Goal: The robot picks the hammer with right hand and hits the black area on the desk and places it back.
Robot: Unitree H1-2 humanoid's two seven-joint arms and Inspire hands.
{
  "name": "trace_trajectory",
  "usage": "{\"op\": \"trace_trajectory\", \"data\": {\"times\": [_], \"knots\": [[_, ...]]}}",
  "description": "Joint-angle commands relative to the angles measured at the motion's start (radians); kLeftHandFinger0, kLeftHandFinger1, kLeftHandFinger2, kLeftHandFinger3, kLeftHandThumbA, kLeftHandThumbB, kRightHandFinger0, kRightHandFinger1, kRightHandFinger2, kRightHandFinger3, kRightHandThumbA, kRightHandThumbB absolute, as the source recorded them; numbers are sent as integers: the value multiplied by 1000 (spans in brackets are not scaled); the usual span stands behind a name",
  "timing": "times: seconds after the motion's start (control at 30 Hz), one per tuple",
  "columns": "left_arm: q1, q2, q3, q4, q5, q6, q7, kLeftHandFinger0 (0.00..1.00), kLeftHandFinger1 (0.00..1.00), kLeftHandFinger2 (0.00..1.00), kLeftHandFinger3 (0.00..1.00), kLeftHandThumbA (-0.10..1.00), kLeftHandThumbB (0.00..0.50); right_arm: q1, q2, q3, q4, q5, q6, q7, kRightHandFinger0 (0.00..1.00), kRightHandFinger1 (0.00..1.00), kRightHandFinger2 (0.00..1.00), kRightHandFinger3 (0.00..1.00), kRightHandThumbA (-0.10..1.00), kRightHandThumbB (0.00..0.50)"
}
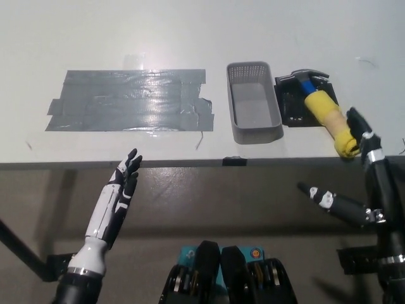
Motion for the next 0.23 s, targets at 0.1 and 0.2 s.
{"op": "trace_trajectory", "data": {"times": [0.1, 0.2], "knots": [[13, 14, 10, -36, -13, -51, 0, 1000, 1000, 1000, 1000, 1000, 222, 4, -9, 26, 206, -57, -262, -88, 1000, 1000, 1000, 1000, 1000, 290], [12, 14, 12, -37, -22, -55, -4, 1000, 1000, 1000, 1000, 1000, 201, 0, -11, 29, 219, -67, -264, -94, 1000, 1000, 1000, 1000, 1000, 280]]}}
